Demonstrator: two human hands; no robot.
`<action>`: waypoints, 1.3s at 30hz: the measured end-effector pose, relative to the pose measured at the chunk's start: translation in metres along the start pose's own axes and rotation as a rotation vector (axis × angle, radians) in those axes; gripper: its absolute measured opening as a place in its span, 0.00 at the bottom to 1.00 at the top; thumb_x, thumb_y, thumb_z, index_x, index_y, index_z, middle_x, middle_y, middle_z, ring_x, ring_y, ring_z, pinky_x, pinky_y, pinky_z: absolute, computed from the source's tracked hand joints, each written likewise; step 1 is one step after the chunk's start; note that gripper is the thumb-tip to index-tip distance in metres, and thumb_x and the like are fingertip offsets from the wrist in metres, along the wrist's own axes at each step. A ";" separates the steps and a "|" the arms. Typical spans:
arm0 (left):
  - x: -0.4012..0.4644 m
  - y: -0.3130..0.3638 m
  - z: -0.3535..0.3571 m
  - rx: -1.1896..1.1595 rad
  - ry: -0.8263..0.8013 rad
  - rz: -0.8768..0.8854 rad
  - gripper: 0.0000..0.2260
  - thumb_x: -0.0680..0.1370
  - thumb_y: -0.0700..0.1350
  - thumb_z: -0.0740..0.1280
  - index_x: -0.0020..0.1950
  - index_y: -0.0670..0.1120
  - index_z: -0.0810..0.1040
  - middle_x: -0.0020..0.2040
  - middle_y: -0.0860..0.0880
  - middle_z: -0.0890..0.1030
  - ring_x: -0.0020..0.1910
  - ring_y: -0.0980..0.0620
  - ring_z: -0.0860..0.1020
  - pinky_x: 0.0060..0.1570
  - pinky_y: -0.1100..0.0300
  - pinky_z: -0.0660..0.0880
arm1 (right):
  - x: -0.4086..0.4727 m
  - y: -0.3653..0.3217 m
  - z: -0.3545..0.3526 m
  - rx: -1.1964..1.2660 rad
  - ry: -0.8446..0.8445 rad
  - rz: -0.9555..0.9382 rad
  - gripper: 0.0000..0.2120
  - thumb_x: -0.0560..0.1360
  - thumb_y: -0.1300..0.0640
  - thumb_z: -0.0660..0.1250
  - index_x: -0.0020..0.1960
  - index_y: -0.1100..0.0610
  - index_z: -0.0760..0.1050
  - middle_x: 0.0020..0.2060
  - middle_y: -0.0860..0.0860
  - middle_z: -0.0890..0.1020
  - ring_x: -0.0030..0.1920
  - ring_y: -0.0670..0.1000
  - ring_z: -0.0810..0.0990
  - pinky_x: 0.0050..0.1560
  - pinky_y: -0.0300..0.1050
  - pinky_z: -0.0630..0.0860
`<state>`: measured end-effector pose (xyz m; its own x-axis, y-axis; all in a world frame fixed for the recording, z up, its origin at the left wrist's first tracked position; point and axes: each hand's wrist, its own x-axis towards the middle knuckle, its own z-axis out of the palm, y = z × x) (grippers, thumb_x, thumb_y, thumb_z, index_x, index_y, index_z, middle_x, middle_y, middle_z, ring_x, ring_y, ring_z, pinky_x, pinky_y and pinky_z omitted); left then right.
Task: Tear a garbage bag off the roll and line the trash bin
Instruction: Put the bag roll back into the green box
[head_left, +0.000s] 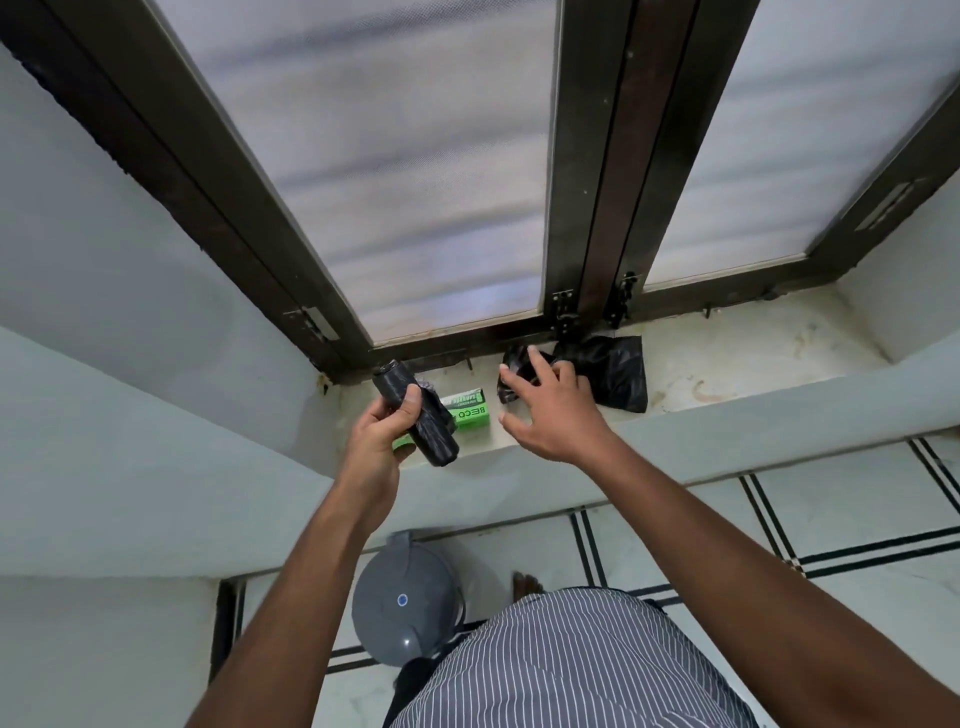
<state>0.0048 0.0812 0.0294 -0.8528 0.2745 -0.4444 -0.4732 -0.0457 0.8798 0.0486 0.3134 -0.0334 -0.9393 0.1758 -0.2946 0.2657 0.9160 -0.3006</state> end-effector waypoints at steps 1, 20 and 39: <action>0.001 0.000 -0.001 -0.016 0.000 -0.004 0.17 0.79 0.52 0.73 0.64 0.45 0.82 0.61 0.42 0.87 0.65 0.38 0.83 0.68 0.43 0.77 | -0.006 -0.005 -0.002 0.071 0.079 -0.002 0.32 0.87 0.34 0.58 0.88 0.44 0.62 0.89 0.55 0.57 0.83 0.63 0.60 0.80 0.62 0.62; -0.008 0.013 -0.031 0.015 -0.036 0.046 0.17 0.75 0.42 0.79 0.61 0.45 0.80 0.68 0.36 0.80 0.59 0.36 0.87 0.59 0.48 0.85 | -0.022 -0.050 -0.029 1.381 -0.211 -0.122 0.15 0.81 0.59 0.78 0.66 0.50 0.83 0.55 0.55 0.89 0.44 0.55 0.86 0.54 0.54 0.85; -0.006 0.051 -0.060 -0.060 0.328 0.193 0.20 0.76 0.44 0.81 0.64 0.39 0.82 0.60 0.38 0.86 0.53 0.39 0.89 0.58 0.49 0.86 | 0.056 -0.096 0.027 0.380 0.116 -0.387 0.30 0.81 0.53 0.75 0.79 0.46 0.67 0.69 0.51 0.84 0.66 0.58 0.84 0.62 0.58 0.82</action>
<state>-0.0275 0.0192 0.0673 -0.9483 -0.0665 -0.3103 -0.3006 -0.1250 0.9455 -0.0238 0.2252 -0.0457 -0.9960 -0.0897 -0.0019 -0.0645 0.7306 -0.6798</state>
